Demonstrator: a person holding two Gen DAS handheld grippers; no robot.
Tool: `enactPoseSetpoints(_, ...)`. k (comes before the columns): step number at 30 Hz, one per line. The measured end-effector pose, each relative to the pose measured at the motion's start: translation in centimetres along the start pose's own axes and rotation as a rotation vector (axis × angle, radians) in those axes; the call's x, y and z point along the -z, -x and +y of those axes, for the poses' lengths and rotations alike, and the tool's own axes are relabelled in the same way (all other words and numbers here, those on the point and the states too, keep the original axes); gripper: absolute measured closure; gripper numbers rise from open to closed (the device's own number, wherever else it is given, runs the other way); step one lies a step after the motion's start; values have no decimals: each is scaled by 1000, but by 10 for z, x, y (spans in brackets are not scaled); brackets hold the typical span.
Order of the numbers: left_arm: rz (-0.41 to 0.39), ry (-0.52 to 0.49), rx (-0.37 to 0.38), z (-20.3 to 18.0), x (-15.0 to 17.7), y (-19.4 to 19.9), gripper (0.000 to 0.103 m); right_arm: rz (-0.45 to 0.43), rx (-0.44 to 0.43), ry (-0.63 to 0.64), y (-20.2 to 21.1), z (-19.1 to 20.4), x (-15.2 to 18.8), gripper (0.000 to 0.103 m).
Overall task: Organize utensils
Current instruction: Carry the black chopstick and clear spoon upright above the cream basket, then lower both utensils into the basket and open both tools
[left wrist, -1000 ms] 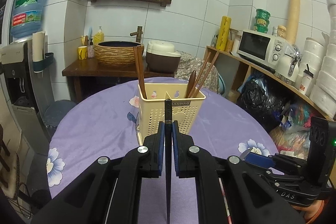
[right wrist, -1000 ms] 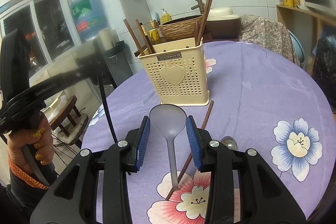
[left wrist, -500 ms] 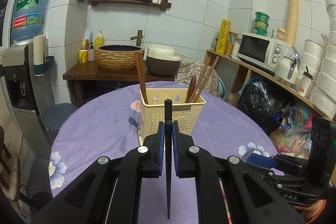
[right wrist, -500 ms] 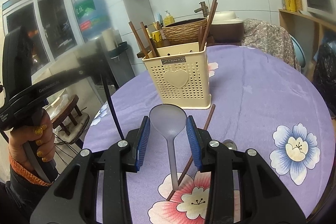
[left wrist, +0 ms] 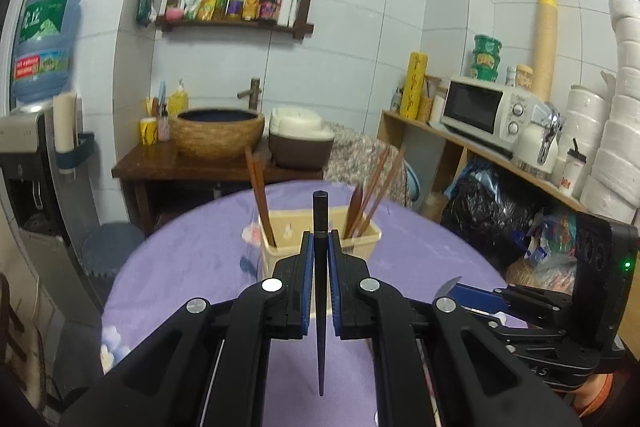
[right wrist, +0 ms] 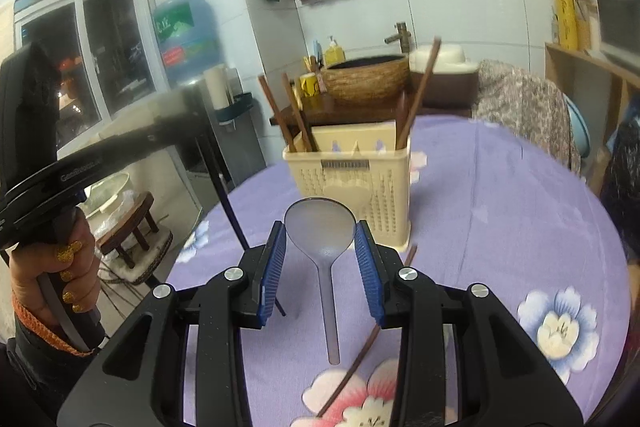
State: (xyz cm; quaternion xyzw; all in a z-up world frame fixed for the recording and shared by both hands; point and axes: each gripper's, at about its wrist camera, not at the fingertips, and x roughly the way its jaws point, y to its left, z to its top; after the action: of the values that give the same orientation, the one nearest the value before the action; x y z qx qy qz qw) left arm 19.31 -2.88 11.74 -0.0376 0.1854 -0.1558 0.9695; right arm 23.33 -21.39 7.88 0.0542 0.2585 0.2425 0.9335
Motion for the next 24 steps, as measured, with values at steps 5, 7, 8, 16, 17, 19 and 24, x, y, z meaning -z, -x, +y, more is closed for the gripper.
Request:
enactPoseSetpoints(5, -81, -14, 12, -3, -62, 2, 94, -119, 12, 52, 2, 9, -68, 66)
enactPoseSetpoints(7, -119, -13, -9, -3, -91, -2, 94, -162, 30, 74, -1, 13, -97, 66)
enactPoseSetpoints(8, -134, -8, -18, -2, -101, -5, 94, -179, 42, 84, -4, 14, -109, 66)
enactPoseSetpoints(16, -155, 25, -89, 5, -112, -53, 94, -221, 120, 81, -54, 5, -143, 66)
enactPoseSetpoints(17, -144, 31, -93, 6, -105, -60, 94, -210, 125, 76, -63, 2, -139, 66)
enactPoseSetpoints(19, -122, 41, -94, 9, -92, -71, 94, -182, 137, 59, -81, -6, -128, 66)
enactPoseSetpoints(24, -55, 30, -105, 12, -55, -91, 94, -106, 148, 25, -109, -24, -94, 66)
